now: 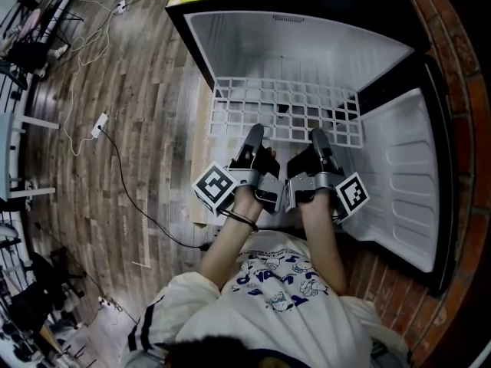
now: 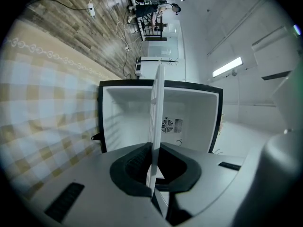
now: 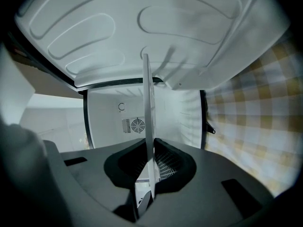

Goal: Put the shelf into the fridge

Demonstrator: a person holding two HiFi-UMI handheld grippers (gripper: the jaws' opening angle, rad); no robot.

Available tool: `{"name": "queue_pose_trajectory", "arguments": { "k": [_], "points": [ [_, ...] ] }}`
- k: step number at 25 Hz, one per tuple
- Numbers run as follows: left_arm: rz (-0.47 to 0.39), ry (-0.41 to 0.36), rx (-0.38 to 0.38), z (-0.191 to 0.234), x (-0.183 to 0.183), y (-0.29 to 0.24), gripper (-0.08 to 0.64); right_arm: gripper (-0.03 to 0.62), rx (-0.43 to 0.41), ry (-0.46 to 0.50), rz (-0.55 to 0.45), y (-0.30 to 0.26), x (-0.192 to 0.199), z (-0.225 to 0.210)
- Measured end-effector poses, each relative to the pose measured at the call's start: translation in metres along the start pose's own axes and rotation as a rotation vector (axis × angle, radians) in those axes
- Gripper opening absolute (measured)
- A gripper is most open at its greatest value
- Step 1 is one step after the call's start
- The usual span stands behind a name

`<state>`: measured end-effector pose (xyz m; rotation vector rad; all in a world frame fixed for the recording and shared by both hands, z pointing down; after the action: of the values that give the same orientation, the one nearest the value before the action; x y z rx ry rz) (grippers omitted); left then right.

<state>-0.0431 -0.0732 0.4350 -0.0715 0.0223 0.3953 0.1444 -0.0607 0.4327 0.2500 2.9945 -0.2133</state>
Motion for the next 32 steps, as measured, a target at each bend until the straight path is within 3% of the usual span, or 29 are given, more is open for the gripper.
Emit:
{"name": "queue_pose_trajectory", "arguments": {
  "k": [9,26,32],
  "points": [
    [0.008,-0.007,-0.021,0.0015,-0.0007,0.0008,0.037,0.049,-0.004,-0.002,-0.001,0.0007,-0.0003,0.0017],
    [0.012,0.01,0.006,-0.0019,0.0009,-0.0027,0.037,0.049,0.007,0.002,0.003,0.0,-0.0017,0.0012],
    [0.018,-0.015,-0.028,0.0035,-0.0003,-0.0001,0.037,0.049,0.001,0.004,0.005,-0.0007,-0.0014,0.0013]
  ]
}}
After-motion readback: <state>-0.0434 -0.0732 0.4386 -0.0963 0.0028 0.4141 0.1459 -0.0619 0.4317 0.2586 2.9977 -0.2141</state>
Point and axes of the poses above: the fingertips, and each gripper's own axes: y backward along the fingers, z to its left, x out of its underside, the point moved 6 cm from there along y, backward along the fingers, and after that the axes turned 3 degrees about -y, right-handed, at the moved point
